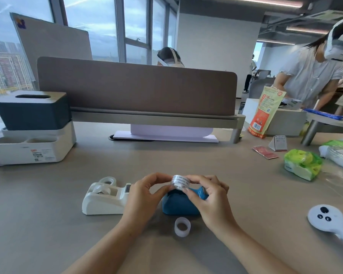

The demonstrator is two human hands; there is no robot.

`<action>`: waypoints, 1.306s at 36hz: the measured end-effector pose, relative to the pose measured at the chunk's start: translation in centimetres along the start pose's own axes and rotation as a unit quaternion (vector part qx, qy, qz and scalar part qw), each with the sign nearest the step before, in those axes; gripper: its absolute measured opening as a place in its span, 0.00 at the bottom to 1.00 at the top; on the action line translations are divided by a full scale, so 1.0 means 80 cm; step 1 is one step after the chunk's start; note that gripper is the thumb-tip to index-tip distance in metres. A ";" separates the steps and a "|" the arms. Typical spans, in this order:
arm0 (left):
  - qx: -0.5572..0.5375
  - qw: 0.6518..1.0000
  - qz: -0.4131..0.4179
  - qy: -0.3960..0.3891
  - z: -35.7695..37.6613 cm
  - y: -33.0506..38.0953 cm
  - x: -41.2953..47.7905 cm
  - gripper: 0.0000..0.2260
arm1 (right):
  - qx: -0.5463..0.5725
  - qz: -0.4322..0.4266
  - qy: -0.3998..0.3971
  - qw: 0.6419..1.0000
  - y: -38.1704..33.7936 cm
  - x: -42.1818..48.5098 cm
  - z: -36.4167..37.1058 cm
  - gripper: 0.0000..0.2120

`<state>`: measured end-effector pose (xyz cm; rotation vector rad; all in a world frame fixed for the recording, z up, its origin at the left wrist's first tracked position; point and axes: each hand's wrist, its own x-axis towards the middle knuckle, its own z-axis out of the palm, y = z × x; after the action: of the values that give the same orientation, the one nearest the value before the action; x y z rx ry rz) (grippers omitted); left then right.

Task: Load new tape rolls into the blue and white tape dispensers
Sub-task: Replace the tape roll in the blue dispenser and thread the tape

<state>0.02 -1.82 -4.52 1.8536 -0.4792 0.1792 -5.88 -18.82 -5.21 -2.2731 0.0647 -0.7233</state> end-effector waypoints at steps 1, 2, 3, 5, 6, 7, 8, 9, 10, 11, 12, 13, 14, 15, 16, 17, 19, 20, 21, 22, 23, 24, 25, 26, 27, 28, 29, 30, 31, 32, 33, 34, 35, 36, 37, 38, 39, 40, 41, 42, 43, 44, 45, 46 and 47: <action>-0.004 1.000 0.001 -0.003 0.001 -0.001 0.001 0.06 | 0.002 0.007 -0.008 1.000 0.000 0.002 -0.001 0.15; -0.007 1.000 0.005 -0.007 0.001 -0.002 0.002 0.07 | 0.007 0.016 -0.017 1.000 -0.001 0.004 -0.003 0.14; -0.009 1.000 0.010 -0.009 0.002 -0.002 0.002 0.08 | 0.014 0.023 -0.026 0.999 -0.001 0.006 -0.005 0.13; -0.008 1.000 0.015 -0.010 0.003 -0.003 0.002 0.08 | 0.023 0.014 -0.040 0.999 0.002 0.010 -0.009 0.10; -0.008 1.000 0.016 -0.009 0.004 -0.003 0.002 0.08 | 0.024 0.002 -0.046 0.999 0.005 0.013 -0.010 0.09; -0.008 1.000 0.017 -0.008 0.003 -0.003 0.002 0.08 | 0.026 -0.005 -0.054 0.998 0.009 0.015 -0.010 0.08; -0.006 1.000 0.018 -0.009 0.003 -0.002 0.002 0.08 | 0.030 -0.003 -0.063 0.998 0.013 0.016 -0.010 0.08; -0.003 1.000 0.019 -0.011 0.003 -0.002 0.001 0.08 | 0.036 0.003 -0.073 0.997 0.017 0.016 -0.009 0.08; 0.002 1.000 0.019 -0.013 0.003 -0.002 0.001 0.08 | 0.041 0.006 -0.078 0.996 0.021 0.017 -0.008 0.09; 0.008 1.000 0.019 -0.015 0.003 -0.003 0.001 0.08 | 0.045 0.008 -0.079 0.996 0.024 0.017 -0.006 0.11; 0.013 1.000 0.018 -0.016 0.002 -0.004 0.001 0.08 | 0.046 0.010 -0.080 0.996 0.026 0.017 -0.006 0.13; 0.016 1.000 0.018 -0.017 0.002 -0.006 0.001 0.08 | 0.049 0.012 -0.078 0.996 0.027 0.017 -0.005 0.15; 0.020 1.000 0.017 -0.016 0.002 -0.007 0.002 0.08 | 0.054 0.014 -0.076 0.996 0.027 0.018 -0.005 0.17; 0.023 0.999 0.017 -0.013 0.003 -0.008 0.003 0.07 | 0.060 0.014 -0.072 0.996 0.027 0.018 -0.005 0.17; 0.026 0.999 0.017 -0.010 0.003 -0.009 0.004 0.07 | 0.065 0.013 -0.068 0.996 0.028 0.020 -0.004 0.17; 0.029 0.999 0.017 -0.008 0.003 -0.009 0.004 0.07 | 0.069 0.014 -0.064 0.995 0.029 0.021 -0.003 0.16; 0.035 0.999 0.018 -0.002 0.004 -0.010 0.004 0.07 | 0.071 0.017 -0.058 0.996 0.030 0.022 0.000 0.15; 0.037 0.999 0.019 0.000 0.004 -0.010 0.003 0.06 | 0.071 0.018 -0.054 0.996 0.031 0.022 0.002 0.15; 0.039 0.999 0.020 0.002 0.004 -0.010 0.003 0.06 | 0.070 0.020 -0.051 0.996 0.032 0.022 0.003 0.15; 0.042 0.999 0.020 0.003 0.004 -0.011 0.003 0.06 | 0.070 0.020 -0.049 0.996 0.032 0.022 0.003 0.15; 0.044 0.999 0.021 0.004 0.004 -0.011 0.003 0.06 | 0.068 0.020 -0.047 0.996 0.031 0.023 0.004 0.15; 0.044 0.999 0.020 0.003 0.004 -0.012 0.003 0.06 | 0.069 0.018 -0.046 0.996 0.031 0.023 0.004 0.14; 0.043 0.999 0.017 0.003 0.004 -0.011 0.003 0.06 | 0.070 0.017 -0.046 0.996 0.031 0.023 0.003 0.14; 0.042 0.999 0.013 0.001 0.004 -0.011 0.003 0.06 | 0.072 0.016 -0.046 0.996 0.031 0.022 0.003 0.13; 0.045 0.999 0.009 0.001 0.004 -0.011 0.002 0.06 | 0.072 0.014 -0.046 0.996 0.032 0.021 0.003 0.12; 0.050 0.999 0.007 0.001 0.003 -0.012 0.002 0.07 | 0.069 0.011 -0.046 0.996 0.032 0.020 0.002 0.12; 0.055 0.998 0.005 0.003 0.003 -0.012 0.001 0.07 | 0.065 0.008 -0.046 0.997 0.033 0.019 0.002 0.12; 0.059 0.998 0.004 0.003 0.002 -0.013 0.000 0.07 | 0.060 0.004 -0.044 0.997 0.033 0.018 0.002 0.13; 0.061 0.998 0.002 0.001 0.002 -0.013 -0.002 0.08 | 0.055 -0.001 -0.039 0.998 0.032 0.017 0.002 0.13; 0.063 0.998 0.000 -0.001 0.001 -0.014 -0.003 0.09 | 0.048 -0.008 -0.033 0.998 0.030 0.017 0.001 0.13; 0.064 0.998 -0.001 -0.002 0.001 -0.015 -0.003 0.10 | 0.040 -0.019 -0.027 0.999 0.028 0.017 0.000 0.13; 0.062 0.998 -0.003 -0.002 0.001 -0.016 -0.004 0.12 | 0.035 -0.031 -0.023 0.999 0.027 0.017 0.000 0.12; 0.057 0.998 -0.007 -0.001 0.001 -0.017 -0.005 0.13 | 0.034 -0.044 -0.022 0.998 0.025 0.016 0.000 0.12; 0.050 0.999 -0.013 0.001 0.001 -0.019 -0.005 0.12 | 0.035 -0.053 -0.023 0.998 0.024 0.016 0.000 0.11; 0.044 0.999 -0.019 0.003 0.002 -0.020 -0.005 0.12 | 0.037 -0.060 -0.024 0.997 0.024 0.015 0.000 0.10; 0.041 0.999 -0.023 0.003 0.002 -0.021 -0.006 0.10 | 0.041 -0.064 -0.023 0.997 0.024 0.015 0.001 0.09; 0.038 0.999 -0.028 0.003 0.002 -0.021 -0.006 0.09 | 0.046 -0.066 -0.018 0.997 0.023 0.015 0.003 0.09; 0.033 0.999 -0.034 0.003 0.002 -0.021 -0.007 0.07 | 0.050 -0.066 -0.010 0.996 0.022 0.015 0.004 0.09; 0.024 0.999 -0.040 0.003 0.003 -0.020 -0.007 0.06 | 0.053 -0.065 -0.002 0.996 0.020 0.016 0.006 0.08; 0.014 0.999 -0.044 0.003 0.003 -0.020 -0.007 0.06 | 0.053 -0.064 0.005 0.997 0.018 0.016 0.008 0.08; 0.006 0.999 -0.046 0.003 0.003 -0.019 -0.008 0.05 | 0.051 -0.065 0.010 0.997 0.016 0.016 0.008 0.09; 0.002 0.999 -0.047 0.003 0.003 -0.017 -0.008 0.05 | 0.044 -0.066 0.012 0.997 0.015 0.017 0.009 0.09; -0.001 0.999 -0.045 0.005 0.003 -0.016 -0.008 0.05 | 0.035 -0.068 0.015 0.997 0.015 0.017 0.009 0.10; -0.003 0.999 -0.042 0.005 0.003 -0.015 -0.009 0.05 | 0.024 -0.070 0.016 0.997 0.014 0.016 0.008 0.10; -0.005 0.999 -0.036 0.004 0.003 -0.015 -0.010 0.07 | 0.016 -0.070 0.017 0.997 0.013 0.016 0.007 0.10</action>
<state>-0.26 -1.57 -5.91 1.8566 -0.4065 0.1346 -4.31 -19.54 -5.62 -2.2528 -0.0915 -0.8296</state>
